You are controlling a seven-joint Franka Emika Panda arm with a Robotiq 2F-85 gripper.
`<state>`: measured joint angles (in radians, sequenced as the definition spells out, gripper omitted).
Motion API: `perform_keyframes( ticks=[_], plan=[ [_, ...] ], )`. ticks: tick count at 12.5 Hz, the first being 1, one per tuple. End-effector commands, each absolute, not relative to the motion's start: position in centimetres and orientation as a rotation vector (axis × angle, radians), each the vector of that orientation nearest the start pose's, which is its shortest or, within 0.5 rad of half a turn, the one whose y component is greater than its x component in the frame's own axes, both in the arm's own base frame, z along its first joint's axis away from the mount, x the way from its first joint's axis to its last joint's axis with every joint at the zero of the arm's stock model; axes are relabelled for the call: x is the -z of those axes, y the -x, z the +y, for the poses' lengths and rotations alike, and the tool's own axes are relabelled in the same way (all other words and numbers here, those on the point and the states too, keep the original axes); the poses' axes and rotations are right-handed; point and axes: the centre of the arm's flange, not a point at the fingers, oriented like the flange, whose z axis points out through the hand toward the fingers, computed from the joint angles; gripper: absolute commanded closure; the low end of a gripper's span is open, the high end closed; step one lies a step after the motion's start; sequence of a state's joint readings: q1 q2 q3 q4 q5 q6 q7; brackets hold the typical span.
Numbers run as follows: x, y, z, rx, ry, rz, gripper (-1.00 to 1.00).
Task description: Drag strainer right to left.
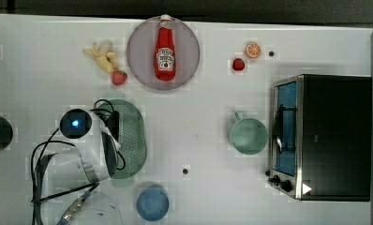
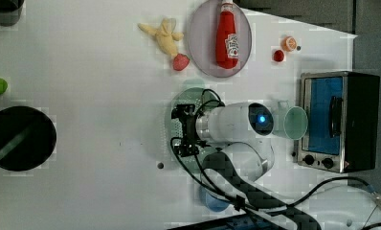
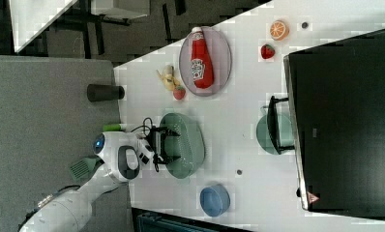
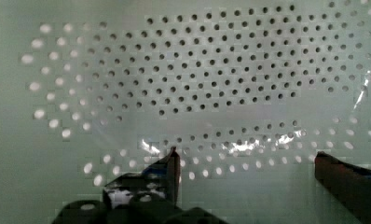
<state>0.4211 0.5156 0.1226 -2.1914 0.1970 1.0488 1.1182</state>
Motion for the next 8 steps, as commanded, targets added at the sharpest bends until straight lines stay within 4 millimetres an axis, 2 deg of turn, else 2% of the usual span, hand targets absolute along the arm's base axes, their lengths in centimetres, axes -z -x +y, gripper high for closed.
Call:
perform_keyframes(
  ticks=[1, 8],
  plan=[
    [-15.5, -46.1, 32.2, -0.267, 2.232, 2.183, -1.0],
    [-15.5, -45.8, 36.9, -0.326, 2.191, 2.165, -1.0]
  ],
)
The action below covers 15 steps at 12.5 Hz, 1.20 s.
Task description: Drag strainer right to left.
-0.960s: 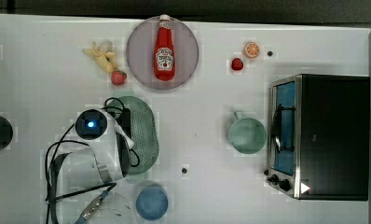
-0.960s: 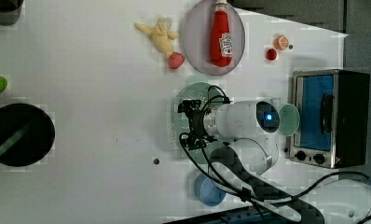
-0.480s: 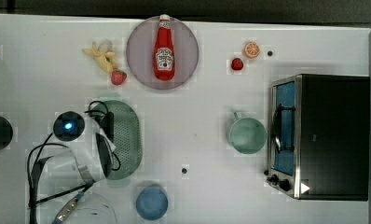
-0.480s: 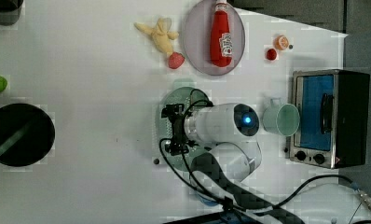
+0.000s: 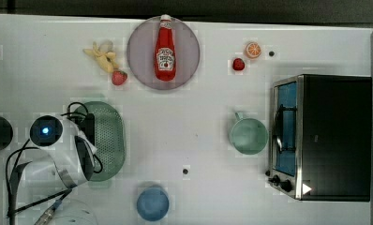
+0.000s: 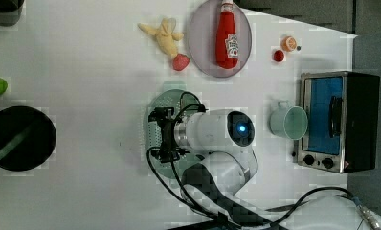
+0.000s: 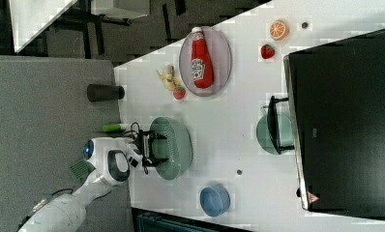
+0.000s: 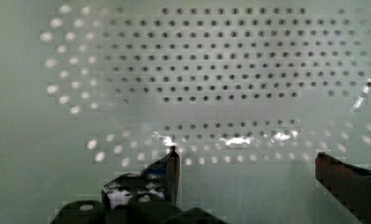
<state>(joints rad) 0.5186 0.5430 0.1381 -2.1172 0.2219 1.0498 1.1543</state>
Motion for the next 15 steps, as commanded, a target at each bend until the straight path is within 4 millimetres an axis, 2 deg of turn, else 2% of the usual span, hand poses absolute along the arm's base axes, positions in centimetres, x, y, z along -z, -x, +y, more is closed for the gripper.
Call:
perform_keyframes(
  ticks=[1, 8, 11, 13, 15],
  plan=[
    [-15.5, -45.8, 37.6, -0.328, 2.176, 2.173, -1.0],
    [-15.0, -46.0, 42.0, -0.349, 2.146, 2.157, -1.0],
    [-15.6, -46.3, 42.4, -0.334, 2.159, 2.127, -1.0],
    [-18.1, -46.8, 41.6, -0.318, 2.277, 2.027, -1.0],
    [-23.4, -48.7, 39.4, -0.23, 2.462, 1.814, -1.0]
  ],
)
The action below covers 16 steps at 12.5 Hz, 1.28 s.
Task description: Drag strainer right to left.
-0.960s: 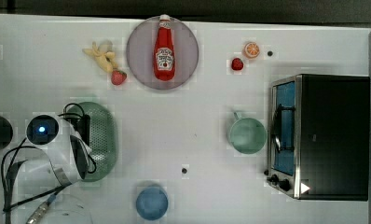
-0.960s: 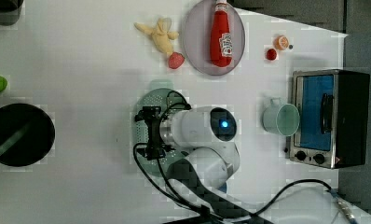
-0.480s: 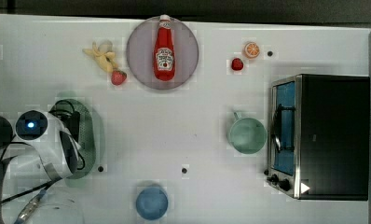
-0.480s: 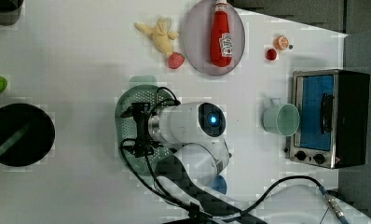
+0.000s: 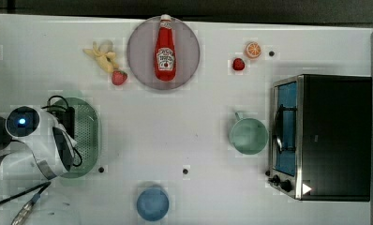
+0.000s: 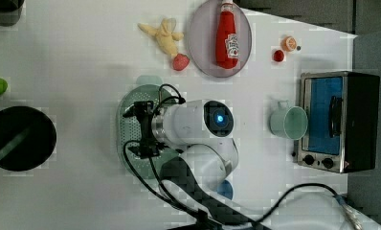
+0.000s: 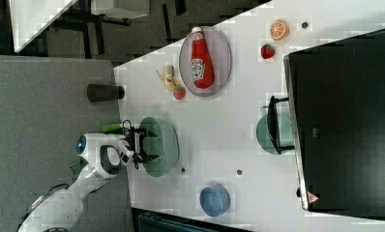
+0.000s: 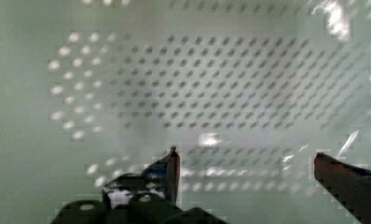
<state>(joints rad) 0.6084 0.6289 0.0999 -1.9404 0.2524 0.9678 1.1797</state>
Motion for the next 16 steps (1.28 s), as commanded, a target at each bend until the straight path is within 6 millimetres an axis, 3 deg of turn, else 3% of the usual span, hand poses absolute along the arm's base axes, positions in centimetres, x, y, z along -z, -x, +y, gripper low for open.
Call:
perform_keyframes(
  ticks=[1, 4, 7, 9, 11, 12, 14, 16],
  plan=[
    [-26.8, -50.1, 37.5, -0.176, 2.531, 1.711, -1.0],
    [-37.9, -54.6, 28.5, -0.01, 2.641, 1.478, -1.0],
    [-47.8, -57.0, 16.0, 0.108, 2.7, 1.31, -1.0],
    [-52.6, -56.6, 6.6, 0.125, 2.777, 1.237, -1.0],
    [-55.5, -54.8, -1.7, 0.083, 2.882, 1.131, -1.0],
    [-56.4, -53.7, -4.6, 0.056, 2.915, 1.062, -1.0],
    [-57.9, -52.2, -8.3, 0.056, 2.894, 1.066, -1.0],
    [-58.5, -51.5, -9.6, 0.078, 2.912, 1.104, -1.0]
  ],
)
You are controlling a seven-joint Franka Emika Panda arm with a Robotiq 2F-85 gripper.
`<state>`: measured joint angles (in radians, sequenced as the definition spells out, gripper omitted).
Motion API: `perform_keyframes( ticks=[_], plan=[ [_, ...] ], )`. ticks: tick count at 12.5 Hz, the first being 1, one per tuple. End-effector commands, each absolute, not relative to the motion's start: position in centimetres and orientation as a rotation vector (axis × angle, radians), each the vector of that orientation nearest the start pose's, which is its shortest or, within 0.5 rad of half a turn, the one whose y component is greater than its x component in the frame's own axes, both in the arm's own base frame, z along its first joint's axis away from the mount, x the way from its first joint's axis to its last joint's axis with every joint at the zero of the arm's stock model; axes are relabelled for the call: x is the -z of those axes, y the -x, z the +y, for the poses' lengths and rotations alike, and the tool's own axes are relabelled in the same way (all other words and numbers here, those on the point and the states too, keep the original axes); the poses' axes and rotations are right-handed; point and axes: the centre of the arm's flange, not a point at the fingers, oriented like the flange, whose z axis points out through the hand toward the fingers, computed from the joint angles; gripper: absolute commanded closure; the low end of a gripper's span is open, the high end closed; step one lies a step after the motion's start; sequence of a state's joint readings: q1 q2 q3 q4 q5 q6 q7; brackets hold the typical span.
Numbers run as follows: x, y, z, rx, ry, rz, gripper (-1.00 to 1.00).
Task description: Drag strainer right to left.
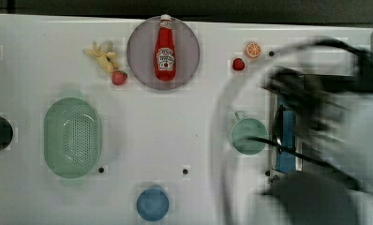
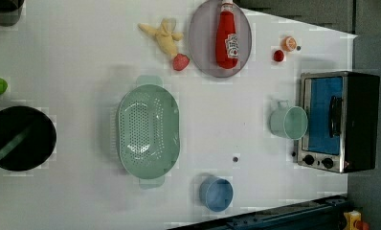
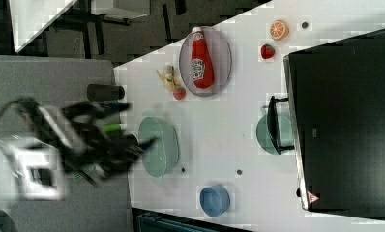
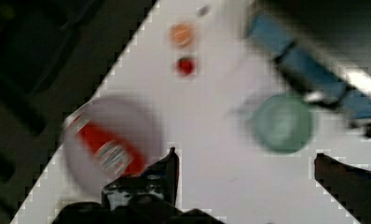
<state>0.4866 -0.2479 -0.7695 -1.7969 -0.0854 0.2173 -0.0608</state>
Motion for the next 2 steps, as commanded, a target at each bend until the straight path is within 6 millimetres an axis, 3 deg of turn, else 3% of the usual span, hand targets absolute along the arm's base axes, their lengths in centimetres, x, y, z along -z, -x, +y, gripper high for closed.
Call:
perform_keyframes(
  ticks=[1, 2],
  plan=[
    [-58.64, -51.53, -9.46, 0.09, 2.926, 1.124, -1.0],
    [-58.68, -51.57, -9.12, 0.101, 2.919, 1.199, -1.0]
  ],
)
